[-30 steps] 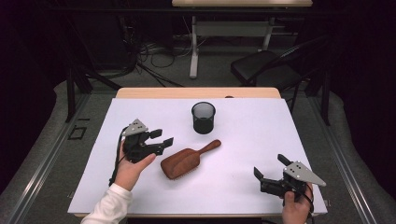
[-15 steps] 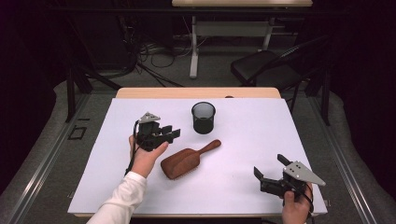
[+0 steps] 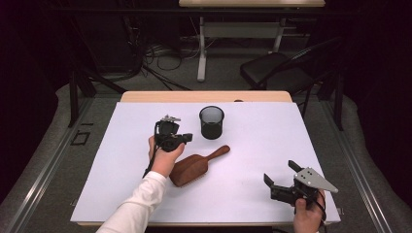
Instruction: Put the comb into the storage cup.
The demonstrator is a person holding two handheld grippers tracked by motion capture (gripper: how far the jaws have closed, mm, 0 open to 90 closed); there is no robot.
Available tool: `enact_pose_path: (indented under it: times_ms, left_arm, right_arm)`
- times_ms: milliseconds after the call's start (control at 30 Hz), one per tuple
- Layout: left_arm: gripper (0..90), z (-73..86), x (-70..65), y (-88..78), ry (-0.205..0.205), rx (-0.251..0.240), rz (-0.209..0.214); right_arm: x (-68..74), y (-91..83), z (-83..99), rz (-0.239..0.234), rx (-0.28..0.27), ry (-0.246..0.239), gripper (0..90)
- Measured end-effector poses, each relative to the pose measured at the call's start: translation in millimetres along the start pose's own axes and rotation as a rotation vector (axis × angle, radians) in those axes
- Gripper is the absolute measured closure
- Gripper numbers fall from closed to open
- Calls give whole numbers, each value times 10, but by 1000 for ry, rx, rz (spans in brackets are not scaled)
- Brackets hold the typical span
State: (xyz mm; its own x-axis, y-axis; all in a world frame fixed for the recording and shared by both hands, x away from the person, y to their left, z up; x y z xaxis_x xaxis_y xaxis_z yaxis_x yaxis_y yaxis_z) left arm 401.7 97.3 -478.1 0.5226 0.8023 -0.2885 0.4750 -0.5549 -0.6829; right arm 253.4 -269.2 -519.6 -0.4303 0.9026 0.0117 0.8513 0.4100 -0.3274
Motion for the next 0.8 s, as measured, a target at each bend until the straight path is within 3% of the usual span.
enact_pose_path:
  times_ms: [267,400,800]
  left_arm:
    - [900,-52,-160,245,-1,68,-9]
    - [900,-37,-242,443,-10,119,-25]
    - [900,27,-283,767,-37,248,-59]
  right_arm:
    - [-6,-8,-2,1,-4,-1,33]
    - [-3,-6,-3,-2,-4,-4,33]
    - [-3,-3,-3,-6,-5,-7,33]
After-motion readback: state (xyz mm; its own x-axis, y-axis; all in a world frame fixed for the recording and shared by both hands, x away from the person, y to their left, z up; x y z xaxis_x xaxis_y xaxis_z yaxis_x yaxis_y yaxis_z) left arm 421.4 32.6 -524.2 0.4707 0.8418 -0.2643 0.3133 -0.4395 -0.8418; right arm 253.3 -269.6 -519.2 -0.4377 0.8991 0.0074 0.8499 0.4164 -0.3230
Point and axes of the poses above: each handheld gripper's, and its own axes: y roughly forward along the jaws, z roughly out of its underside, x roughly to its left, the point moved 1 cm from there along y, roughly forward along the jaws, and after that the axes turned 2 degrees about x, right-handed, at the moved point
